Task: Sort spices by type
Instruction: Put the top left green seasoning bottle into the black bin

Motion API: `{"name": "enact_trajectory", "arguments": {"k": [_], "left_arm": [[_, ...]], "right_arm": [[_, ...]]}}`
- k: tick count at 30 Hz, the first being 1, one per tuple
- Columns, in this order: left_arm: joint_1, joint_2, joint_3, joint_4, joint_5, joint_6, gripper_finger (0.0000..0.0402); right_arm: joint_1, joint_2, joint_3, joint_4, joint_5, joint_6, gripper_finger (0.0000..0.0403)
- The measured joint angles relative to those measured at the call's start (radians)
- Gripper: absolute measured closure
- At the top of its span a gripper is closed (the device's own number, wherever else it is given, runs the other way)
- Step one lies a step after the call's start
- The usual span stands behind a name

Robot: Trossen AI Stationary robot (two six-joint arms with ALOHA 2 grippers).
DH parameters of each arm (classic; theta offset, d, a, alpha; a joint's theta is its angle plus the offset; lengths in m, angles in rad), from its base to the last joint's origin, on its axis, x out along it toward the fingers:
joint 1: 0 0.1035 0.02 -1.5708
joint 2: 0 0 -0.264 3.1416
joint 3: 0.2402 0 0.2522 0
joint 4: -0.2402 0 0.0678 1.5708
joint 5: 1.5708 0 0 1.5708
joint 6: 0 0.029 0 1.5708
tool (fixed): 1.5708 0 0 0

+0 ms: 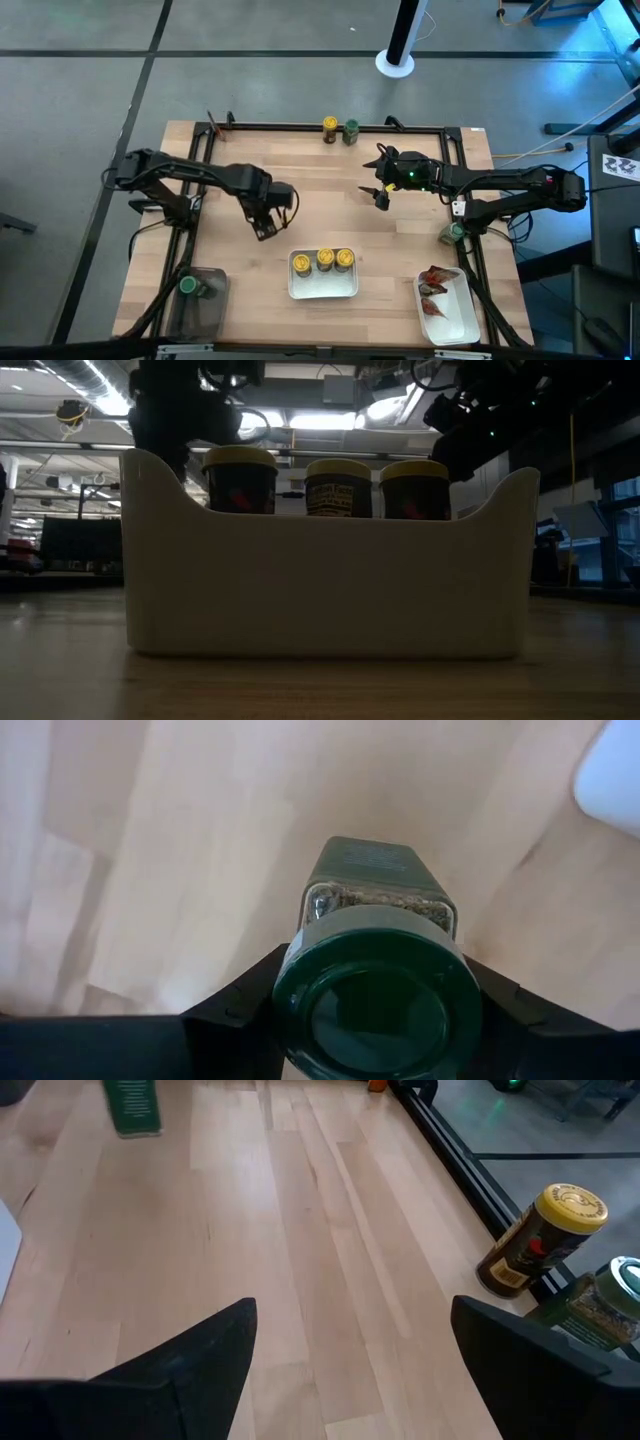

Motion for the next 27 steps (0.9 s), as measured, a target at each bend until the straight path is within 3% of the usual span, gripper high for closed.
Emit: {"name": "enact_trajectory", "arguments": {"k": [7,14,27], "left_arm": [[-0.105,-0.003,0.007,-0.051,-0.001,-0.109,0.0215],[-0.228,-0.003,0.101,-0.082,0.000,-0.200,0.0215],[-0.487,-0.005,0.218,-0.204,0.052,-0.591,0.0216]], "right_arm": [[0.000,0.000,0.000,0.000,0.000,0.000,0.0070],[0.000,0.000,0.000,0.001,0.000,0.000,0.0070],[0.000,0.000,0.000,0.004,0.000,-0.003,0.0070]]}}
